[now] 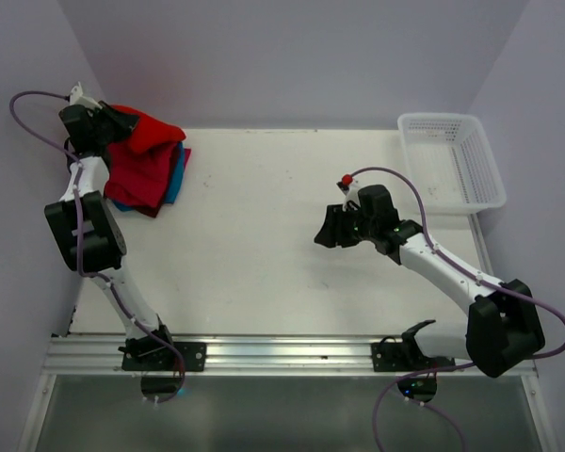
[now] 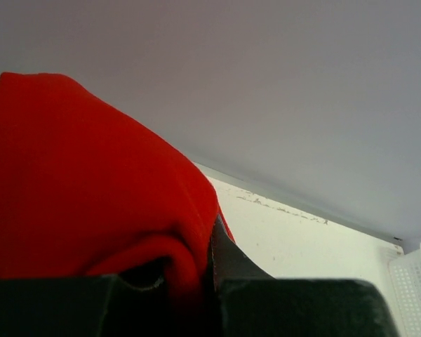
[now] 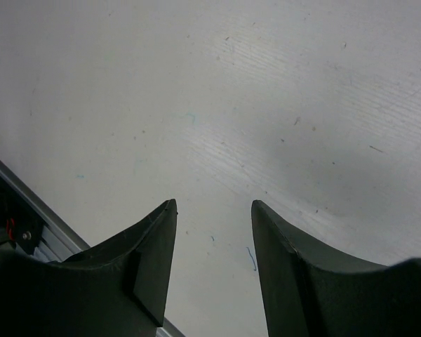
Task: Fold and stack the t-shirts
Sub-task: Put the neatly folded tshirt into the corner of the board with the left arm
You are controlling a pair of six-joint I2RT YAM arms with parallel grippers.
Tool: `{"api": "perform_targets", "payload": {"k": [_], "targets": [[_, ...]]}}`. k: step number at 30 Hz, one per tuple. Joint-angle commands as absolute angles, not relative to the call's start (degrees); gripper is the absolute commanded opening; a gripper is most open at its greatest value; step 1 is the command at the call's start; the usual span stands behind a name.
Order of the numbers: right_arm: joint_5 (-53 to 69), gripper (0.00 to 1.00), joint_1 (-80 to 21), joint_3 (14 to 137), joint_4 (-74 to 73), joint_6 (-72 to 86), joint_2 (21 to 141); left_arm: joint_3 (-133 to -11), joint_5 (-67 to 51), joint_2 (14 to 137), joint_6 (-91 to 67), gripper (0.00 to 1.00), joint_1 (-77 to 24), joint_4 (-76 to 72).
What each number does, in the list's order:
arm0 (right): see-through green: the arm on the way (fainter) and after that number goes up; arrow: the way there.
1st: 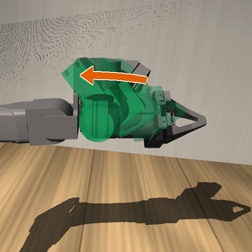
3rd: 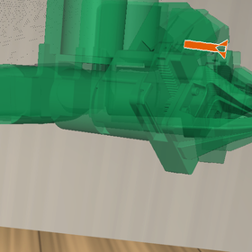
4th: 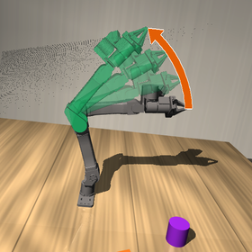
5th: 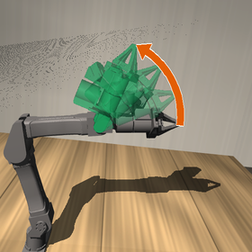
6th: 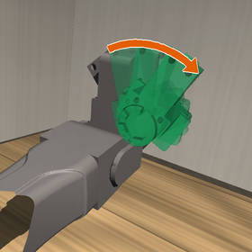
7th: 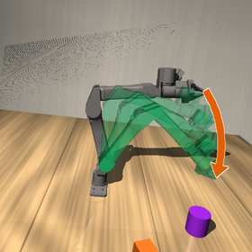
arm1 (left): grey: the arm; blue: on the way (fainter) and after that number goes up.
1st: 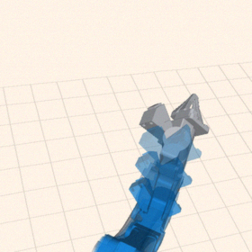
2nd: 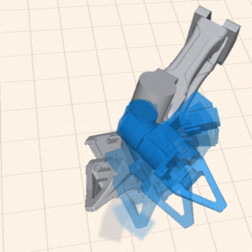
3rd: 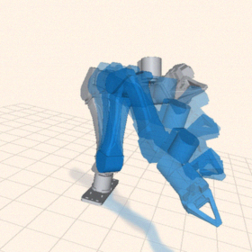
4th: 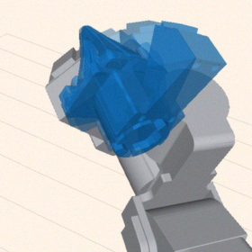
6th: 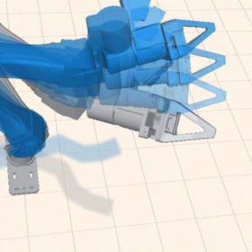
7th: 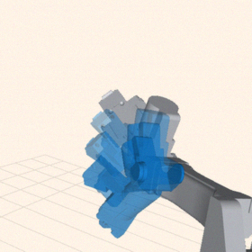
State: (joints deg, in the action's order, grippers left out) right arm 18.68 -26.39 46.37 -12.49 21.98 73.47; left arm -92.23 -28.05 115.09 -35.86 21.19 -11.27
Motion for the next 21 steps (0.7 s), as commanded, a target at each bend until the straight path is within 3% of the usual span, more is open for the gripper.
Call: {"api": "perform_targets", "payload": {"k": [1, 20, 21], "targets": [[18.8, 0.50, -26.4, 46.3, -12.3, 21.1, 72.9, -93.1, -28.1, 112.3, -33.3, 0.00, 20.6, -14.5], [22.2, 0.50, -26.4, 45.4, -11.0, 22.1, 68.4, -64.8, -9.0, 90.0, -34.4, 0.00, 25.8, -9.2], [22.4, 0.50, -26.5, 45.4, -11.0, 22.1, 68.2, -64.6, -8.4, 90.0, -34.7, 0.11, 25.8, -8.4]]}}
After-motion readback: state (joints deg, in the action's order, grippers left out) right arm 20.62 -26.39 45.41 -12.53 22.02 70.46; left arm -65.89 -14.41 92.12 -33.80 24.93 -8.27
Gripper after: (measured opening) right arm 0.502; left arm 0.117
